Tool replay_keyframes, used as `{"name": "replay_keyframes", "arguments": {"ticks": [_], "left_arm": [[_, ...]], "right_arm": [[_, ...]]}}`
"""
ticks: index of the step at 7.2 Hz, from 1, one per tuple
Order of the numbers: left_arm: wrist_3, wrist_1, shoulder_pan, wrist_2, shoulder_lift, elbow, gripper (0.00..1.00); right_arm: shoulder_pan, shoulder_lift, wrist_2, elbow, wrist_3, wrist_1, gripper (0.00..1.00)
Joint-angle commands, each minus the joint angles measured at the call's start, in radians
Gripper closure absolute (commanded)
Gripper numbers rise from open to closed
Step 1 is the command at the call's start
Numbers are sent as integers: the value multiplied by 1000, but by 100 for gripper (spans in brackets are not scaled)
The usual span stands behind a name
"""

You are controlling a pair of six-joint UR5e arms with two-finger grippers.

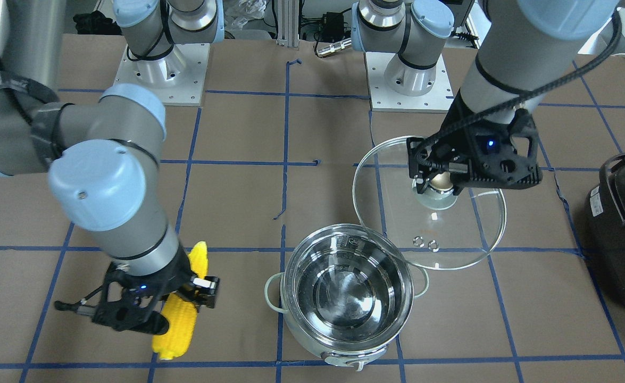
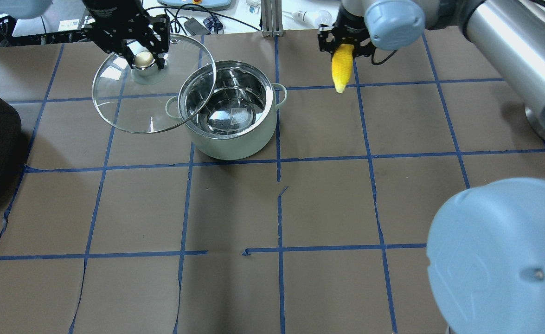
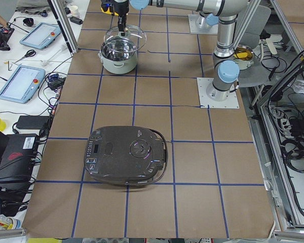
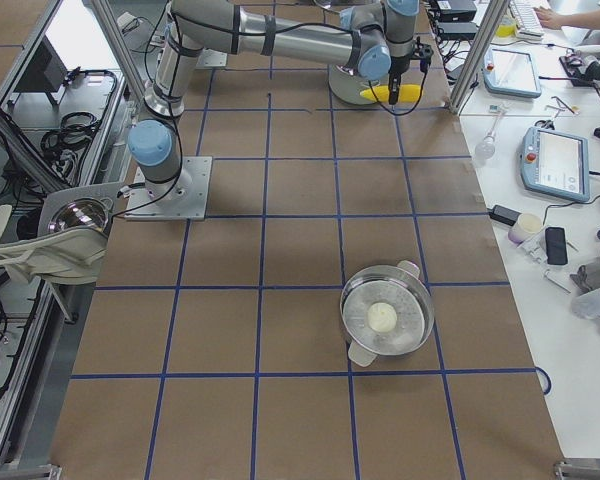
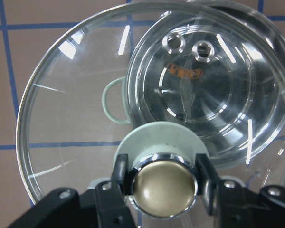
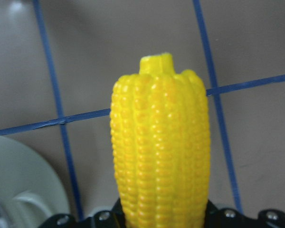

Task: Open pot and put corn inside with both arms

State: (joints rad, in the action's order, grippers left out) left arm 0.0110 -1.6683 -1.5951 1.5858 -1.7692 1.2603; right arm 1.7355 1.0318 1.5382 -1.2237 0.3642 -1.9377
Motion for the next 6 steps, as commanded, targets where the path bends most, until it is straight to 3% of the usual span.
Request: {"name": "replay_keyframes", "arguments": {"ticks": [1,3,6], "left_arm": [[32,-42,30,-1,101,98,100],[118,71,105,-10,144,188,100],[159,79,211,-4,145,195,100]], "right_arm": [[168,-56,-6,100,197,11,100],[216,-93,-6,127,219,11,100],[283,-170,-27,128,205,-84,100]]}}
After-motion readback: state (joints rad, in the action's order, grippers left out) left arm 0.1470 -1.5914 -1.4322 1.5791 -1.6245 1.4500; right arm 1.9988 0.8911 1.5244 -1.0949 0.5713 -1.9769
